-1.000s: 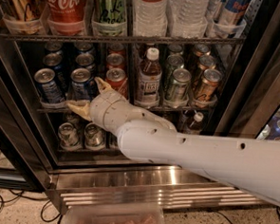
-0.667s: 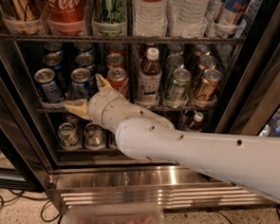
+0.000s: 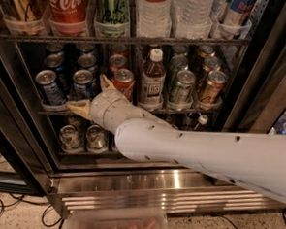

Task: Pick pepsi can from middle shelf of fridge

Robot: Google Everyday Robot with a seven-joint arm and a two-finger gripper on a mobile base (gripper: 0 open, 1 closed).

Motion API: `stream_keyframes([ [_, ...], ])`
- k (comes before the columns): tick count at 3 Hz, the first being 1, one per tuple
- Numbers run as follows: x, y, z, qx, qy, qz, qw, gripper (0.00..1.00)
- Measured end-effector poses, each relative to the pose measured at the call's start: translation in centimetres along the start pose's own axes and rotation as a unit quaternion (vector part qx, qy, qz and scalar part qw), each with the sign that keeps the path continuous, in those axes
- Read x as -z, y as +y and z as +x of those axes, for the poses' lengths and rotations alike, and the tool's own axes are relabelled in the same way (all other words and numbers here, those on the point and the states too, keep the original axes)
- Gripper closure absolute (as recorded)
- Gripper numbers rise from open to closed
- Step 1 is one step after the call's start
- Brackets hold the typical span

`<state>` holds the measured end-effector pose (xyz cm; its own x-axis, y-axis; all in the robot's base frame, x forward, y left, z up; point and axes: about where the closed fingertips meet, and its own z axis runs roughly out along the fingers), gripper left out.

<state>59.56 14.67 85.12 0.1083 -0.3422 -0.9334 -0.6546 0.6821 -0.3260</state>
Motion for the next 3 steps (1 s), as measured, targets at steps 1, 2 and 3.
stream_keyframes([
  [1, -0.5, 0.0, 0.2, -0.002, 0.005, 0.013, 0.9999, 0.24],
  [2, -1.5, 0.5, 0.1, -0.003, 0.008, 0.028, 0.9996, 0.26],
  [3, -1.9, 0.6, 0.1, -0.003, 0.006, 0.032, 0.9995, 0.28],
])
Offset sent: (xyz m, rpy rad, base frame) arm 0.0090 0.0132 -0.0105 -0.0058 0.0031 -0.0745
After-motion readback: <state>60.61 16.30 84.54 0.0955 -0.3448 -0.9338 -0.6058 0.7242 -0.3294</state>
